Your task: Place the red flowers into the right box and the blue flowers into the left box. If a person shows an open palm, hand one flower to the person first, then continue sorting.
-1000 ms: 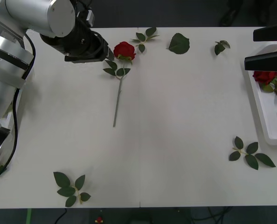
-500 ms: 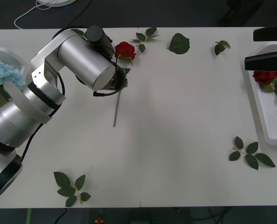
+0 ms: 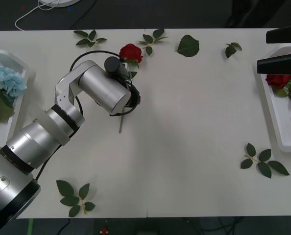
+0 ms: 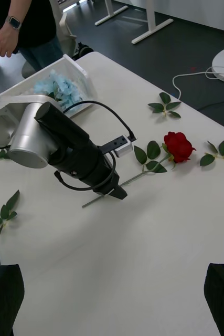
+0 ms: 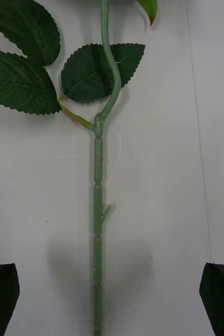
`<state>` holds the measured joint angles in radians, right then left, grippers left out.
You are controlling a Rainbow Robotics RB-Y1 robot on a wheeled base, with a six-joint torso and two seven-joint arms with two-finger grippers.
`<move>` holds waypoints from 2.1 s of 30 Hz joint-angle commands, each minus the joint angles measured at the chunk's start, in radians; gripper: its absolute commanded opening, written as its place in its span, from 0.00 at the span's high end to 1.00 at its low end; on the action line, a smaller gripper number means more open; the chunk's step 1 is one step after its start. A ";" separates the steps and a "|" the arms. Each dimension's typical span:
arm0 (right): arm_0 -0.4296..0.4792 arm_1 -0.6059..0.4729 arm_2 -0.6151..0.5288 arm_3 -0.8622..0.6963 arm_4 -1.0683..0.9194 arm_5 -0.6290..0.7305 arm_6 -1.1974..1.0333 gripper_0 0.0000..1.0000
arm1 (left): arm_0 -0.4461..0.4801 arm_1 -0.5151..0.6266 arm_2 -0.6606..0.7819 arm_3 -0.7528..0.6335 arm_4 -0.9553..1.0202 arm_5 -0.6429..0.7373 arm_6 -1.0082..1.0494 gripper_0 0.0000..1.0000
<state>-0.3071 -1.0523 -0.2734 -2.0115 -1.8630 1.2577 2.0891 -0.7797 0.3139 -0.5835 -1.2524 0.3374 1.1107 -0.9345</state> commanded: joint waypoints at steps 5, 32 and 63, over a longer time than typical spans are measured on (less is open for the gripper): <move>0.009 -0.049 -0.027 -0.004 0.001 0.000 0.006 0.00 | 0.053 -0.021 -0.033 0.027 -0.015 -0.065 0.049 0.00; 0.009 -0.049 -0.027 -0.004 0.001 0.000 0.006 0.00 | 0.082 0.014 -0.058 0.027 -0.055 -0.077 0.040 1.00; 0.009 -0.049 -0.027 -0.004 0.001 0.000 0.006 0.00 | 0.082 0.125 -0.002 -0.436 0.043 0.483 0.075 1.00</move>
<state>-0.3070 -1.0523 -0.2736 -2.0109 -1.8630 1.2577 2.0891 -0.7143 0.4100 -0.6201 -1.6006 0.3576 1.5270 -0.9335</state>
